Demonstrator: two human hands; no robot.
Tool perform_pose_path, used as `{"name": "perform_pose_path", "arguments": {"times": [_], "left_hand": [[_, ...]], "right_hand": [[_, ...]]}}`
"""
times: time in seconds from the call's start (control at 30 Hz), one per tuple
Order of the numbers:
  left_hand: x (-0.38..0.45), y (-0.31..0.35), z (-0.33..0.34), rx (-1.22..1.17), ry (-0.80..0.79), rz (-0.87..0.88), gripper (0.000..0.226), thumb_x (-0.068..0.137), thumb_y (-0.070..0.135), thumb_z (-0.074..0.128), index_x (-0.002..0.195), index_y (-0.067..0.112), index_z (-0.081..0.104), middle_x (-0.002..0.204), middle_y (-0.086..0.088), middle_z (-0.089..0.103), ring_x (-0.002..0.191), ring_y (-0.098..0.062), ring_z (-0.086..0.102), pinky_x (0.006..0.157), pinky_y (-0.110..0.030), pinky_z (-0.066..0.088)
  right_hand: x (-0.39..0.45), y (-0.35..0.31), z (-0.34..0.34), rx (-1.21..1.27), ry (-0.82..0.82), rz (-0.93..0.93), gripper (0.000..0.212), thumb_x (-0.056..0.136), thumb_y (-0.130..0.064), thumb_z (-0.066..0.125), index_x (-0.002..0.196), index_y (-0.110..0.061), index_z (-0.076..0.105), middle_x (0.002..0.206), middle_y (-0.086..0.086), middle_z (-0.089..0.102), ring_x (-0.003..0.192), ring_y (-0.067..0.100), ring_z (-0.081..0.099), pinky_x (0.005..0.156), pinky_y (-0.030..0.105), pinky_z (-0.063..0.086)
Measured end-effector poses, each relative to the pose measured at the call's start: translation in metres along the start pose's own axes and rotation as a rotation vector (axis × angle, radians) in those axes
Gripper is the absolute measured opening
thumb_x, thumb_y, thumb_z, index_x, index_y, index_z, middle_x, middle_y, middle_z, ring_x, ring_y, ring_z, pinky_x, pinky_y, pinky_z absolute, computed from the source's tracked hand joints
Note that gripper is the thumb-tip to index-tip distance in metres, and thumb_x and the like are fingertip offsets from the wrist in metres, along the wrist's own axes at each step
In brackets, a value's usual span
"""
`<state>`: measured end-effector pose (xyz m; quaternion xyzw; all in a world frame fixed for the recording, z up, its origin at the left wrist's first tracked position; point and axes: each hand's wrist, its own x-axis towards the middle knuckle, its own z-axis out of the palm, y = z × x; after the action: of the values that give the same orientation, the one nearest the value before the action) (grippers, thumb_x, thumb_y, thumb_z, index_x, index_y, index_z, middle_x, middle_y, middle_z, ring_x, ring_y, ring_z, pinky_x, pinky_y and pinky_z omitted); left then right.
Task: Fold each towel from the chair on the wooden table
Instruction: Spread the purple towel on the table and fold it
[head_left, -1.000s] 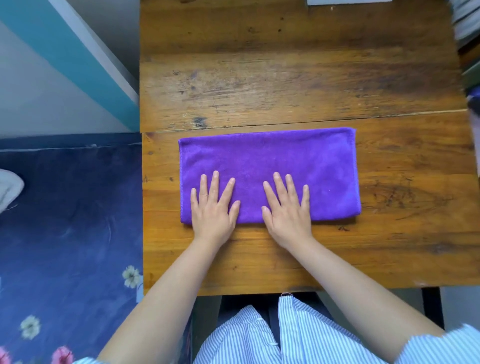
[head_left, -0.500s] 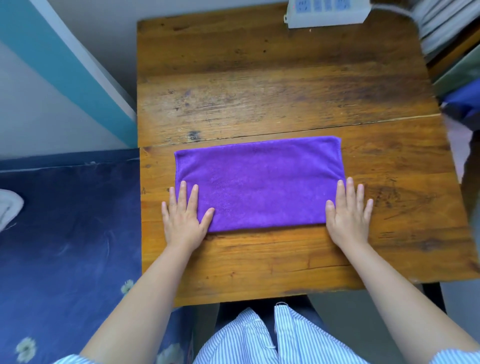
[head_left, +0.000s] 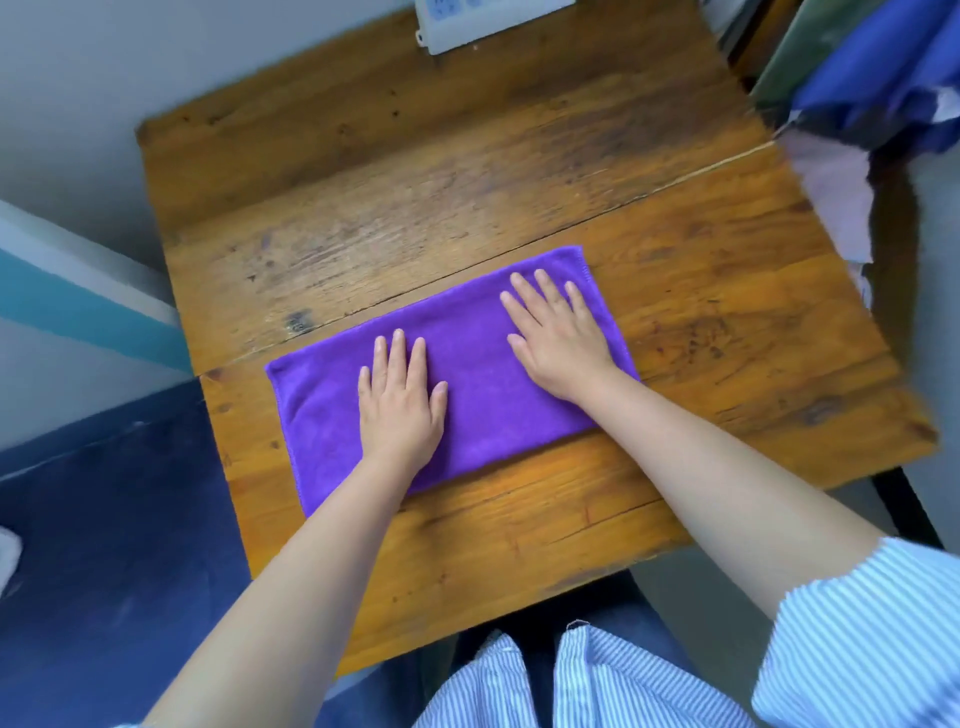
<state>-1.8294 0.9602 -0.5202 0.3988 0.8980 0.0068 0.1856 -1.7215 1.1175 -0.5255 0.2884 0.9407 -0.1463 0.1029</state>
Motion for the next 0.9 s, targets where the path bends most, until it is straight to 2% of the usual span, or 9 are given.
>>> {"name": "perform_pose_path", "arguments": {"times": [0.07,0.17,0.27,0.37,0.43,0.53,0.67,0.77,0.9], "left_hand": [[0.004,0.001,-0.003,0.045,-0.029,-0.015,0.056,0.096,0.037,0.035,0.146,0.014,0.021,0.156,-0.007,0.011,0.145,-0.024,0.006,0.116,-0.041,0.010],[0.012,0.007,-0.014,0.069,0.006,-0.021,0.050,0.094,0.034,0.042,0.137,0.009,0.038,0.150,-0.013,0.028,0.140,-0.029,0.021,0.113,-0.042,0.016],[0.031,0.030,-0.029,0.081,0.057,0.092,0.040,0.092,0.025,0.047,0.124,0.002,0.049,0.136,-0.017,0.044,0.125,-0.033,0.039,0.104,-0.042,0.028],[0.058,0.064,-0.039,0.055,0.030,0.246,0.041,0.091,0.019,0.047,0.127,0.000,0.046,0.131,-0.017,0.048,0.117,-0.033,0.044,0.098,-0.041,0.034],[0.081,0.092,-0.042,0.062,-0.042,0.319,0.045,0.091,0.019,0.045,0.133,0.004,0.040,0.133,-0.014,0.046,0.119,-0.033,0.043,0.097,-0.040,0.035],[0.107,0.121,-0.046,0.127,-0.164,0.348,0.053,0.089,0.018,0.047,0.139,0.009,0.032,0.135,-0.015,0.042,0.122,-0.035,0.040,0.097,-0.041,0.036],[0.130,0.148,-0.055,0.196,-0.346,0.363,0.061,0.079,0.008,0.054,0.137,0.017,0.036,0.128,-0.018,0.043,0.115,-0.036,0.047,0.088,-0.039,0.046],[0.143,0.156,-0.063,0.205,-0.431,0.353,0.057,0.076,0.003,0.053,0.130,0.016,0.041,0.121,-0.015,0.053,0.109,-0.033,0.052,0.074,-0.030,0.042],[0.152,0.162,-0.067,0.404,-0.443,0.406,0.039,0.078,0.006,0.052,0.116,0.015,0.055,0.116,-0.012,0.060,0.106,-0.032,0.055,0.073,-0.030,0.042]], "right_hand": [[0.012,0.014,-0.004,0.020,-0.005,0.043,0.054,0.097,-0.035,0.030,0.146,-0.020,0.013,0.157,-0.003,0.005,0.145,0.018,-0.001,0.116,0.041,-0.004],[0.014,0.044,-0.015,0.168,0.048,0.240,0.054,0.097,-0.034,0.030,0.146,-0.017,0.015,0.157,0.000,0.007,0.144,0.021,0.001,0.116,0.043,0.000],[-0.014,0.063,-0.024,0.307,0.172,0.391,0.052,0.095,-0.028,0.036,0.142,-0.008,0.026,0.153,0.009,0.022,0.143,0.024,0.013,0.115,0.043,0.011],[-0.059,0.045,-0.023,0.319,0.216,0.447,0.045,0.086,-0.023,0.054,0.125,-0.002,0.049,0.129,0.019,0.051,0.122,0.035,0.044,0.096,0.045,0.037],[-0.082,0.029,-0.021,0.325,0.120,0.522,0.039,0.081,-0.025,0.062,0.112,-0.003,0.056,0.111,0.019,0.058,0.104,0.037,0.053,0.081,0.044,0.044],[-0.093,0.011,-0.017,0.373,-0.055,0.597,0.037,0.083,-0.027,0.061,0.111,-0.007,0.050,0.111,0.015,0.052,0.101,0.036,0.054,0.077,0.041,0.046],[-0.086,0.014,-0.017,0.599,-0.082,0.695,0.041,0.086,-0.018,0.059,0.122,-0.007,0.042,0.121,0.015,0.048,0.110,0.033,0.053,0.086,0.037,0.044],[-0.076,0.025,-0.023,0.757,-0.086,0.755,0.043,0.084,-0.011,0.061,0.124,-0.006,0.046,0.125,0.016,0.049,0.115,0.032,0.049,0.094,0.035,0.040],[-0.065,0.046,-0.032,0.822,-0.125,0.778,0.038,0.082,-0.007,0.060,0.119,-0.006,0.054,0.121,0.016,0.055,0.114,0.028,0.050,0.094,0.028,0.039]]}}
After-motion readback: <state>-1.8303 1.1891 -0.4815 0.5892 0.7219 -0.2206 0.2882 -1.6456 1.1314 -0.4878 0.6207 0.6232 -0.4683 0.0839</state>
